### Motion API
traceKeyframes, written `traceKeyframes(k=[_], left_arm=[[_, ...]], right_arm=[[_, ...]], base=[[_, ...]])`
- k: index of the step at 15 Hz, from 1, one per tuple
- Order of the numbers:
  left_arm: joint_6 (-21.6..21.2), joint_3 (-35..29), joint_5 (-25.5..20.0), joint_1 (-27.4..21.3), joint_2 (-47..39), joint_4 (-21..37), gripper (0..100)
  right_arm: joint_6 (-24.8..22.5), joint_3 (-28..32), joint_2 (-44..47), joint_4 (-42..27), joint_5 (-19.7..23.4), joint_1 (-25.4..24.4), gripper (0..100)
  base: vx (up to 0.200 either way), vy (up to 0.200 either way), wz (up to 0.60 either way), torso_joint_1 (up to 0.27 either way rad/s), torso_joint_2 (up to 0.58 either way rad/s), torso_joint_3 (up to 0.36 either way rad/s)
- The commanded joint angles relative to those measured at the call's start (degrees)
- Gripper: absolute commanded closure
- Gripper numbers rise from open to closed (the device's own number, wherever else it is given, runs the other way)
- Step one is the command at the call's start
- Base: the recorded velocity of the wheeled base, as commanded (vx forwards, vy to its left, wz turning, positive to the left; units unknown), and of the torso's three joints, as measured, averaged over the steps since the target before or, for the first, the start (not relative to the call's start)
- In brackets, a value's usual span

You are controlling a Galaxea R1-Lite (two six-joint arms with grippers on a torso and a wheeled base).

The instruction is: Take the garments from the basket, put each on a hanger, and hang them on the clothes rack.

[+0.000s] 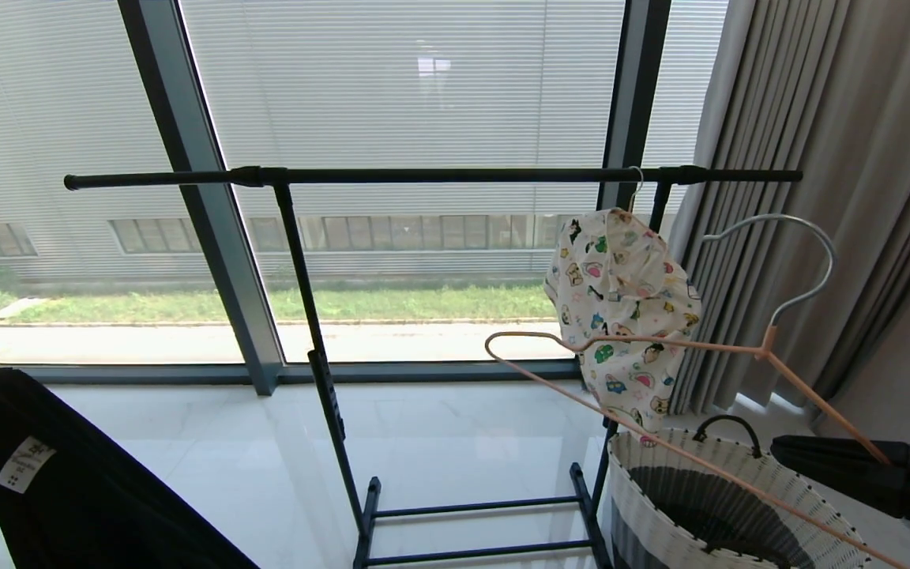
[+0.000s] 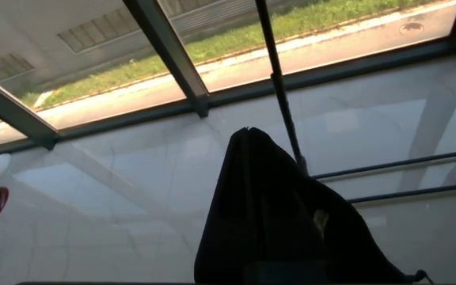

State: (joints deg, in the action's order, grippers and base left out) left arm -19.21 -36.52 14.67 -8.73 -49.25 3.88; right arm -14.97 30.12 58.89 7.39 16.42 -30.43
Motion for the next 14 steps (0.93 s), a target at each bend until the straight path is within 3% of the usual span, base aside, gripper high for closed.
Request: traceKeyframes(k=[1, 3, 6, 8, 10, 12, 14], left_arm=[[-0.2, 0.3, -0.3, -3.0, 0.2, 0.0, 100], [0.3, -1.6, 0.1, -11.0, -3.2, -0.8, 100], [2.5, -5.8, 1.6, -12.9, -12.5, -2.0, 100], [8.5, -12.0, 5.2, -13.5, -23.4, -2.0, 100], [13.2, -16.4, 7.7, -16.7, -29.7, -1.9, 100], [19.2, -20.3, 7.7, -24.3, -34.4, -1.8, 100], [21.1, -21.1, 7.7, -29.8, -36.8, -1.8, 100]], right_arm=[[0.1, 0.2, 2.5, 0.4, 0.1, -0.9, 100], [2.8, 0.1, 4.3, 1.8, 0.1, -2.9, 100], [5.8, -0.4, 5.8, 4.5, 0.1, -8.8, 100], [7.7, -0.5, 6.4, 5.7, 0.1, -14.9, 100], [8.4, -0.4, 6.5, 6.1, 0.0, -16.3, 100], [8.6, -0.2, 7.2, 6.3, 0.0, -16.3, 100], [9.4, -0.1, 7.3, 6.3, 0.1, -16.3, 100]], base=[[0.000, 0.000, 0.00, 0.000, 0.00, 0.000], [0.000, 0.000, 0.00, 0.000, 0.00, 0.000], [0.000, 0.000, 0.00, 0.000, 0.00, 0.000], [0.000, 0.000, 0.00, 0.000, 0.00, 0.000], [0.000, 0.000, 0.00, 0.000, 0.00, 0.000], [0.000, 0.000, 0.00, 0.000, 0.00, 0.000], [0.000, 0.000, 0.00, 0.000, 0.00, 0.000]])
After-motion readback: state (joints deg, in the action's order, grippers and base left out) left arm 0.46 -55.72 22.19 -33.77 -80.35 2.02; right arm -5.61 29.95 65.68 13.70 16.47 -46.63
